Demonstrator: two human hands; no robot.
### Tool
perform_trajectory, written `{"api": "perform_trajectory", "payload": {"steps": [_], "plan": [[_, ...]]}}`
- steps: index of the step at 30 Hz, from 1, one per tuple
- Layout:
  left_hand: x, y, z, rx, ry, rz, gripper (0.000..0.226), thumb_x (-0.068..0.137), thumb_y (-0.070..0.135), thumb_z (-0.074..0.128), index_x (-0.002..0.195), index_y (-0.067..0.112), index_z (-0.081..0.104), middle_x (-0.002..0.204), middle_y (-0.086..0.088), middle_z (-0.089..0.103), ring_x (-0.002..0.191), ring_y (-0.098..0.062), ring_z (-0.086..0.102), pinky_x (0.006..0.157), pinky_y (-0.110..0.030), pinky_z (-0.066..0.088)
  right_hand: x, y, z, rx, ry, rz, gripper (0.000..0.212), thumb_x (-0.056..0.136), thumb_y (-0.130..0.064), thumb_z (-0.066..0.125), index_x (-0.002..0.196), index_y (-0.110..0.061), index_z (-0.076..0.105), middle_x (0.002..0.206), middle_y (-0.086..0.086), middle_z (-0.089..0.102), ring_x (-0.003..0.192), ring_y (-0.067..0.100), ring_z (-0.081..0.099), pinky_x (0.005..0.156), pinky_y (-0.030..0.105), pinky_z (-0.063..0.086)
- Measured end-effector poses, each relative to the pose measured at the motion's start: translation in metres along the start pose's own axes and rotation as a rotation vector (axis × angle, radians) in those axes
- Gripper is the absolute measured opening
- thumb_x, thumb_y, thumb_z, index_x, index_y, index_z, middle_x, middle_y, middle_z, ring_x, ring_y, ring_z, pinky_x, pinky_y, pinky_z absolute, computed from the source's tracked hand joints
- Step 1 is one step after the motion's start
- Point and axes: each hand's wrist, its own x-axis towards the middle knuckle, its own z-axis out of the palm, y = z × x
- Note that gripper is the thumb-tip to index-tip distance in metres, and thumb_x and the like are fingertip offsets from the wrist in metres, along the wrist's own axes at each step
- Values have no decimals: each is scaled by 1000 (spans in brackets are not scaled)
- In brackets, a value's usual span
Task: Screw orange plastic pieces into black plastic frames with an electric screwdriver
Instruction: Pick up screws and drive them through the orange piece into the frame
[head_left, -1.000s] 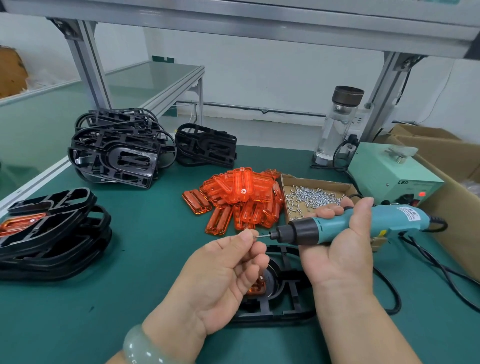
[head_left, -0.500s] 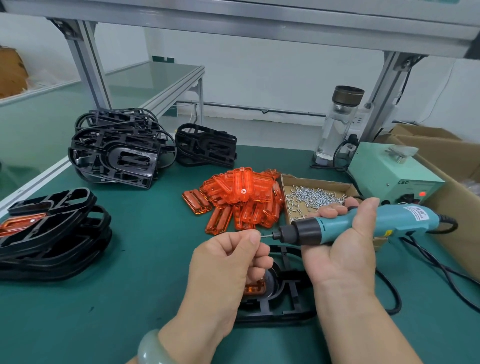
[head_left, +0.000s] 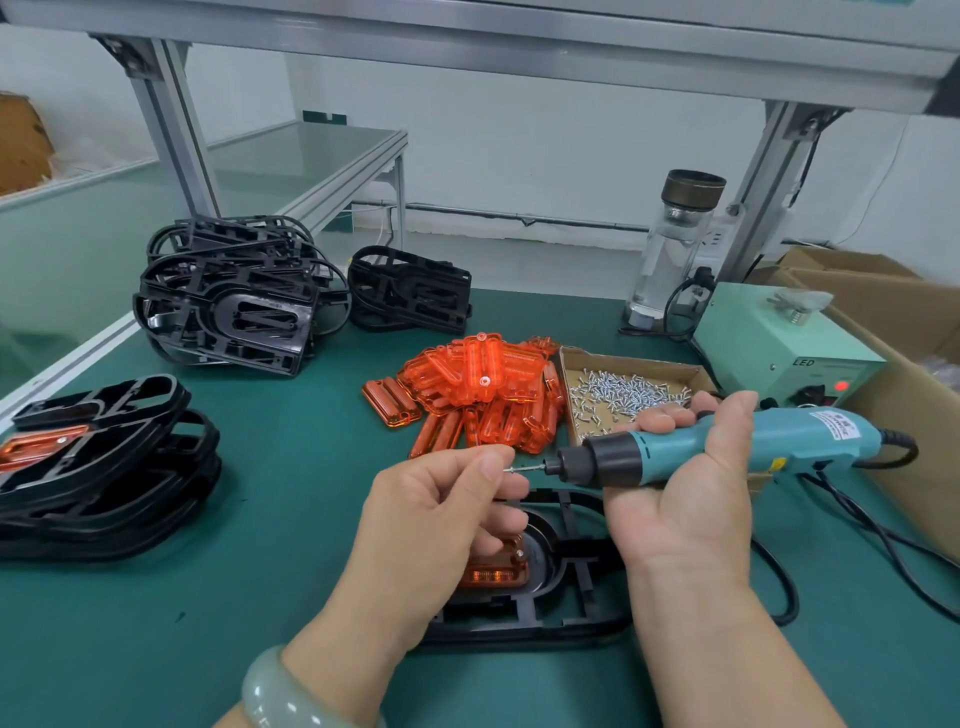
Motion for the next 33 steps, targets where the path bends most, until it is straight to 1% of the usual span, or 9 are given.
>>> {"api": "perform_trajectory", "payload": {"steps": [4, 12, 17, 19, 21, 24, 26, 29, 33], "plan": [[2, 0, -4, -7, -14, -13, 16, 87, 19, 62, 82, 29, 75, 79, -4, 74, 66, -16, 70, 49, -16, 48, 0, -1, 0, 7, 13, 0, 29, 70, -40, 72, 84, -23, 53, 63, -9, 51, 50, 6, 51, 55, 17, 49], [4, 1, -8, 147, -31, 59, 17, 82, 17, 67, 75, 32, 73, 70, 2, 73, 61, -9, 69, 48, -13, 45, -5, 4, 0, -13, -25, 11, 30, 70, -40, 71, 86, -23, 53, 62, -10, 51, 50, 6, 51, 55, 16, 49], [6, 5, -18, 250, -50, 139, 17, 76, 20, 73, 81, 37, 73, 72, 8, 73, 65, -2, 66, 57, -8, 46, -5, 2, 0, -22, -31, 14, 31, 68, -41, 72, 84, -23, 52, 63, -10, 50, 50, 5, 51, 55, 16, 48], [12, 6, -30, 364, -8, 162, 19, 74, 18, 76, 77, 36, 74, 73, 16, 71, 64, 4, 62, 62, -4, 44, -3, 0, 0, -32, -27, 7, 31, 69, -41, 72, 84, -23, 51, 63, -10, 50, 51, 5, 50, 56, 16, 48], [17, 7, -46, 611, 11, 134, 21, 75, 17, 76, 71, 37, 70, 67, 24, 67, 60, 9, 57, 60, -1, 40, -2, -1, 0, -44, -20, 3, 32, 68, -41, 72, 85, -23, 51, 63, -10, 50, 51, 5, 50, 55, 16, 47], [19, 7, -64, 862, -114, -14, 23, 71, 26, 81, 70, 42, 64, 64, 15, 63, 60, 14, 53, 56, -4, 38, -2, 1, 0, -95, -20, 13, 35, 67, -42, 72, 88, -24, 52, 62, -10, 52, 51, 5, 51, 54, 17, 47], [18, 5, -68, 956, -209, -79, 26, 67, 33, 83, 74, 46, 62, 73, 17, 59, 66, 11, 54, 59, -6, 36, -3, 3, -1, -126, -33, 18, 34, 67, -43, 72, 87, -23, 52, 62, -10, 53, 51, 5, 52, 54, 17, 47], [17, 1, -69, 1017, -278, -89, 33, 64, 38, 83, 82, 52, 59, 85, 20, 55, 79, 6, 51, 73, -14, 38, -5, 6, -2, -159, -65, 22, 33, 68, -42, 71, 87, -22, 53, 61, -9, 53, 51, 6, 51, 56, 17, 48], [17, -4, -66, 1023, -300, -46, 35, 65, 42, 83, 95, 50, 66, 90, 20, 52, 86, 1, 50, 83, -21, 42, -8, 11, -3, -224, -78, 24, 31, 69, -44, 70, 85, -22, 55, 61, -9, 53, 49, 5, 51, 55, 17, 48]]}}
